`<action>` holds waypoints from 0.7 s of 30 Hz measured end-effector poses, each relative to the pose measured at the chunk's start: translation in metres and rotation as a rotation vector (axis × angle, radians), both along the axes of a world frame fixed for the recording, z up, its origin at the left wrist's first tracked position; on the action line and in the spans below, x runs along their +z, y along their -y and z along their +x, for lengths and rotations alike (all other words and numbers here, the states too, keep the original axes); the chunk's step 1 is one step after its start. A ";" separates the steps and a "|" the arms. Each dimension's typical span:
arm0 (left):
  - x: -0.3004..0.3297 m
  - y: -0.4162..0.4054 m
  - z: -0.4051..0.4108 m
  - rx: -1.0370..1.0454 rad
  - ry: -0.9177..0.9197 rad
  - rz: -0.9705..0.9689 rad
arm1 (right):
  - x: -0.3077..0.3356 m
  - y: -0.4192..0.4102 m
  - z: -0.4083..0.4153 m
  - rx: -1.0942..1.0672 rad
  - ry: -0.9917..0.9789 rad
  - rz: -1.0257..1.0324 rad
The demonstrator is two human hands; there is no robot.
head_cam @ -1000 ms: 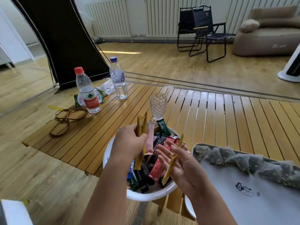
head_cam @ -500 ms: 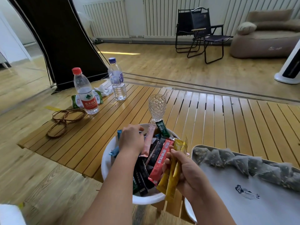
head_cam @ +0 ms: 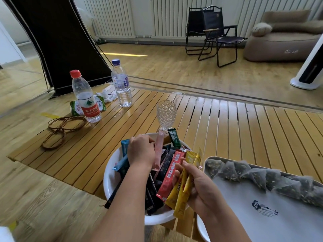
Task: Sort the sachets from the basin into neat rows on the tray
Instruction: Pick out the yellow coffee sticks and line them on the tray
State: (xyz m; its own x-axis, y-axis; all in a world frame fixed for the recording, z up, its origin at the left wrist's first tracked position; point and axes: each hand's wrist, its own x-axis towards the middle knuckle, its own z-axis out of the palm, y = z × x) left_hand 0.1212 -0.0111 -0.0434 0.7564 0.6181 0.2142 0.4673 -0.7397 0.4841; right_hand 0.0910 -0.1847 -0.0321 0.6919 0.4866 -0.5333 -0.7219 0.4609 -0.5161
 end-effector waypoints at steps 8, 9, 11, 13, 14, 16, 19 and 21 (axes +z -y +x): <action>0.009 0.000 -0.004 -0.052 0.190 -0.012 | 0.000 0.000 -0.002 0.007 0.002 -0.018; 0.010 0.000 -0.004 -0.056 0.212 -0.018 | 0.001 0.000 -0.003 0.009 0.001 -0.012; 0.011 -0.001 -0.005 -0.068 0.262 -0.033 | 0.003 0.000 -0.003 0.007 0.002 0.005; 0.017 0.000 -0.006 -0.097 0.337 -0.069 | 0.003 0.001 -0.003 0.000 0.008 0.018; 0.021 0.001 -0.006 -0.116 0.384 -0.107 | 0.003 0.002 -0.003 0.004 0.010 0.026; 0.033 0.005 -0.008 -0.147 0.494 -0.217 | 0.005 0.004 -0.002 0.015 0.016 0.042; 0.059 0.010 -0.012 -0.180 0.705 -0.378 | 0.010 0.009 0.002 -0.050 0.029 0.121; 0.079 0.013 -0.020 -0.223 0.785 -0.451 | 0.015 0.016 0.006 -0.089 0.055 0.179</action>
